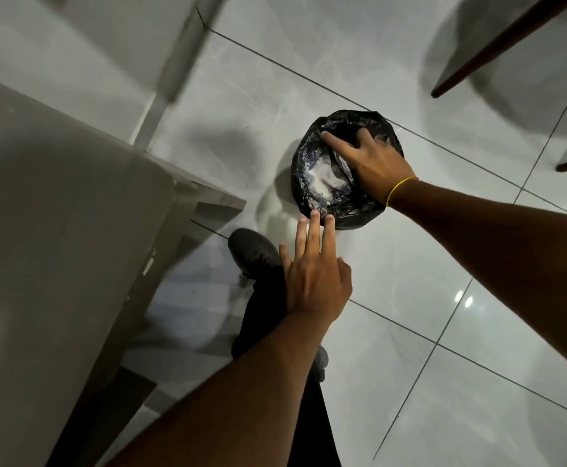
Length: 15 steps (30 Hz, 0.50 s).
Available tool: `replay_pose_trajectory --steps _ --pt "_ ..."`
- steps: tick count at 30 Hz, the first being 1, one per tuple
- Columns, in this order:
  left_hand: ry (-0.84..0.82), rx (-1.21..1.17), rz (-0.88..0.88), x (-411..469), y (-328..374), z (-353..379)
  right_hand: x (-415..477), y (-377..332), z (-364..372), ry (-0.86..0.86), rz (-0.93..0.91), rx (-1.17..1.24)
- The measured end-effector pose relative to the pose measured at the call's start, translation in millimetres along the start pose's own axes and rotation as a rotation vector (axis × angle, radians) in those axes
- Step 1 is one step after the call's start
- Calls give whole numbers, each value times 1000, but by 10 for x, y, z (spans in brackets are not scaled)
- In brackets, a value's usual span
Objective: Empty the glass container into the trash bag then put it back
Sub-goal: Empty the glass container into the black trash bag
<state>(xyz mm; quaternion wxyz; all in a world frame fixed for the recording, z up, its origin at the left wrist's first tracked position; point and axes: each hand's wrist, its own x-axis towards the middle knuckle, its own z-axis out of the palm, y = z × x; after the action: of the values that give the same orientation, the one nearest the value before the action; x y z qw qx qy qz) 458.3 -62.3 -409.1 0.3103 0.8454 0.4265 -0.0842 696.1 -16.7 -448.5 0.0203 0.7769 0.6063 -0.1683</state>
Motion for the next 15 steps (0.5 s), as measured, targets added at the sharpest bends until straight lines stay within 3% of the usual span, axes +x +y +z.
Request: replay_pose_trajectory --steps 15 --pt "13 16 -4 54 -182 -93 239 -117 46 -88 -60 -127"
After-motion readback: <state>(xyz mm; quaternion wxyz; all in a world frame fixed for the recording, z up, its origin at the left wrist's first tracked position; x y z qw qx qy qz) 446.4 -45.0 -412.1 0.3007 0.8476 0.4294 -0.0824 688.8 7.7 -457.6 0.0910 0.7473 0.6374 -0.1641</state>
